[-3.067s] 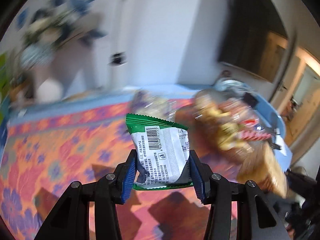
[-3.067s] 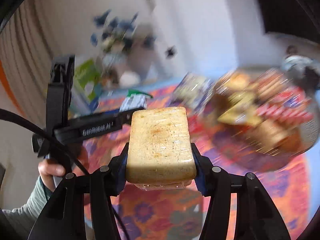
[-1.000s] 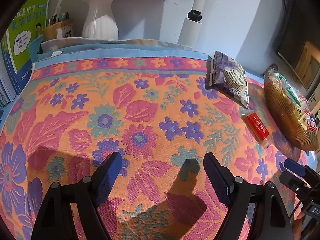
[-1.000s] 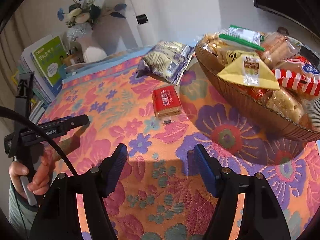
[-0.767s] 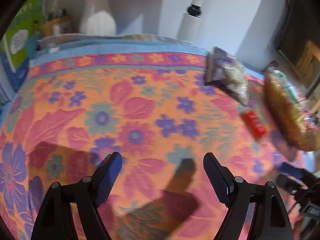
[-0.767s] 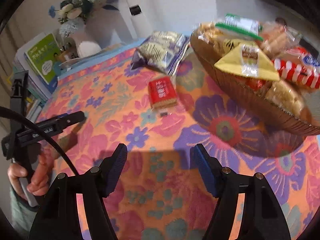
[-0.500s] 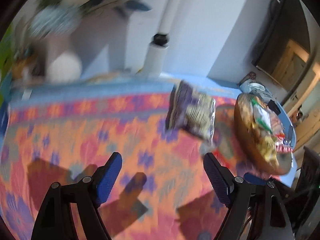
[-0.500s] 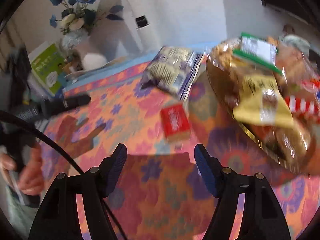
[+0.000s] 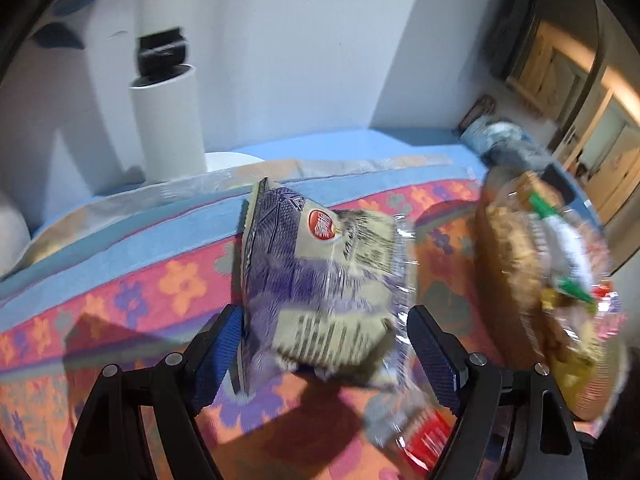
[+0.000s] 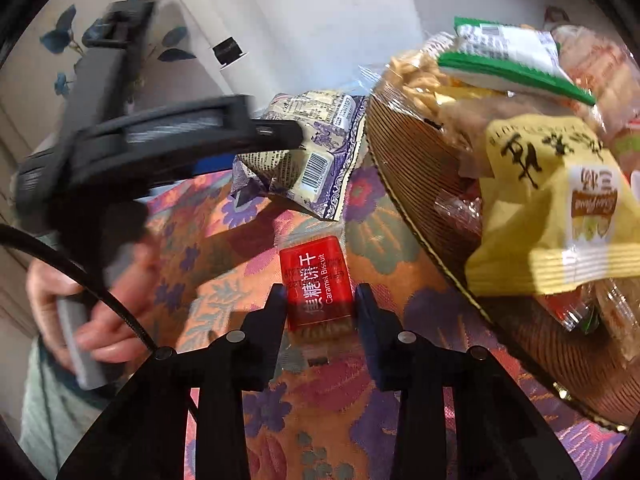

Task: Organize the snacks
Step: 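Grasp the purple-white snack bag with the left gripper while the right grasps the red biscuit packet, then lift the purple bag with the left gripper while the right lifts the red biscuit packet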

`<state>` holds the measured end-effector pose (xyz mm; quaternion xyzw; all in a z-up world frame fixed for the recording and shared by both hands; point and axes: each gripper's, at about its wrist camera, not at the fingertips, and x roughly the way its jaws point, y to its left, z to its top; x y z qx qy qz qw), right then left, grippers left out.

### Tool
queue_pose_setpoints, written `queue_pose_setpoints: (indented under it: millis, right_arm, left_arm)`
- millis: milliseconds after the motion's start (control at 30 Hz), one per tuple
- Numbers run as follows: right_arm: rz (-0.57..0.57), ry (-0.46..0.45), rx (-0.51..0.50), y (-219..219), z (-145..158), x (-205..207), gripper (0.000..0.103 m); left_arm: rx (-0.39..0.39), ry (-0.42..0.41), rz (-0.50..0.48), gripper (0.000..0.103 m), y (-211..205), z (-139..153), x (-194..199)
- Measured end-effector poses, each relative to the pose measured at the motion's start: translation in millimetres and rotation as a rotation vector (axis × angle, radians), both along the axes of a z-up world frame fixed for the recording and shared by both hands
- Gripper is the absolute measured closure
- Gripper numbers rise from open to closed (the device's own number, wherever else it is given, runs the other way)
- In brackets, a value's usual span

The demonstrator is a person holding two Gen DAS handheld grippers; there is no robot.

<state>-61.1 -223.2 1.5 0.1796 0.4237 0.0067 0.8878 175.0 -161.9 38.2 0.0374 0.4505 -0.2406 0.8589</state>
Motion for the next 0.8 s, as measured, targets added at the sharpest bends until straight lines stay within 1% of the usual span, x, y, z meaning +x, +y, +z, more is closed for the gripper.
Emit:
queue_pose_setpoints:
  millis: [67, 100, 133, 200, 300, 433, 567, 633, 700, 767, 800]
  right_arm:
    - [-0.002, 0.0, 0.011, -1.8, -0.8, 1.2, 0.069]
    - [-0.001, -0.001, 0.011, -2.4, -1.1, 1.2, 0.069]
    - [-0.001, -0.002, 0.01, -3.5, -1.4, 0.5, 0.069]
    - [-0.001, -0.003, 0.003, -4.1, -1.1, 0.2, 0.069]
    - [0.002, -0.003, -0.012, -1.3, -0.7, 3.6, 0.069]
    - [0.006, -0.013, -0.019, -1.3, -0.1, 1.2, 0.069]
    - [0.011, -0.029, -0.039, 6.4, 3.4, -4.0, 0.07]
    - [0.023, -0.018, -0.067, 15.9, 3.4, -1.0, 0.07]
    - [0.05, 0.005, -0.077, 22.1, 2.5, -3.2, 0.07]
    - [0.078, 0.026, -0.079, 27.5, 4.0, -9.9, 0.071]
    - [0.08, 0.026, -0.08, 30.9, 5.1, -16.7, 0.071]
  left_arm:
    - [0.025, 0.004, -0.007, 0.022, -7.9, -7.5, 5.4]
    - [0.02, 0.0, -0.009, 0.026, -9.2, -8.9, 5.6]
    - [0.014, -0.003, -0.018, 0.033, -9.8, -8.1, 4.6]
    - [0.032, -0.016, -0.023, 0.036, -8.9, -4.5, 0.1]
    - [0.063, -0.036, 0.009, 0.04, -1.4, -1.6, -6.9]
    - [0.043, -0.041, 0.082, 0.04, 35.9, 5.2, -29.8]
    - [-0.022, -0.005, 0.15, 0.04, 84.1, 5.0, -69.4]
    - [-0.026, 0.007, 0.196, 0.04, 103.5, 1.5, -91.7]
    - [-0.05, 0.014, 0.231, 0.04, 117.3, -3.2, -112.8]
    - [-0.068, 0.015, 0.274, 0.04, 133.9, -7.4, -134.9]
    - [-0.063, 0.013, 0.295, 0.04, 138.7, -9.6, -142.8]
